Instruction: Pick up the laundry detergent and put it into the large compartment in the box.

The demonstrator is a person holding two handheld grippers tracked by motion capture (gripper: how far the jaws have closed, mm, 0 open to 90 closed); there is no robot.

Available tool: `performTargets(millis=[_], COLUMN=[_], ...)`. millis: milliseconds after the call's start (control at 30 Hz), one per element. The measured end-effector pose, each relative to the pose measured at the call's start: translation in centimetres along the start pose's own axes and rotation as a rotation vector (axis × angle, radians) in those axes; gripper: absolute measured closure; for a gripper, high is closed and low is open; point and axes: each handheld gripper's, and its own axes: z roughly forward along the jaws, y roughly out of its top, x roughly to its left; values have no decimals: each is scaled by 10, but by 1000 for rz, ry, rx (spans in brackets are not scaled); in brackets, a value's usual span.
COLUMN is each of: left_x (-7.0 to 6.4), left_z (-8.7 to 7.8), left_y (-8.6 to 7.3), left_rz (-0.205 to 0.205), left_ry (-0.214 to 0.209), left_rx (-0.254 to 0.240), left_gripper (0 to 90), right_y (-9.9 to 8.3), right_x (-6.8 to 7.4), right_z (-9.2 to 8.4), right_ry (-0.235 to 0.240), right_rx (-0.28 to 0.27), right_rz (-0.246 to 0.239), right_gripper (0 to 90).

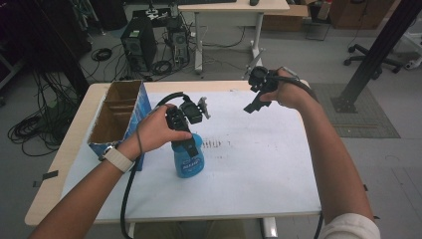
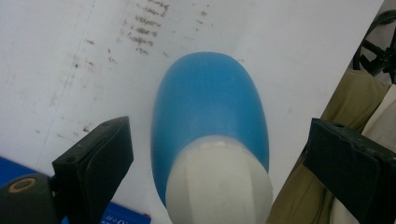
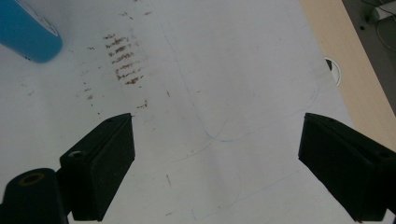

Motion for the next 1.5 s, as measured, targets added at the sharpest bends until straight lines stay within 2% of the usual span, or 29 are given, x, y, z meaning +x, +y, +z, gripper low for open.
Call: performTargets(millis=[400, 667, 1100, 1500], left_x=[1, 1, 5, 4], left_z=[12, 16, 16, 16], left_y=[3, 4, 2, 2], left_rz=[-4, -9, -22, -25], left_ry=[21, 16, -1, 5], left_rx=[16, 16, 8, 10], left_gripper=[89, 119, 215, 324], right_y=[0, 0, -2, -2], right_x=[0, 0, 0, 0], right_z=[1, 1, 2, 1], right_ry=[2, 3, 5, 4], right_rx=[3, 4, 3, 4], right_rz=[-4, -3, -1, 3], right_gripper=[107, 107, 107, 107])
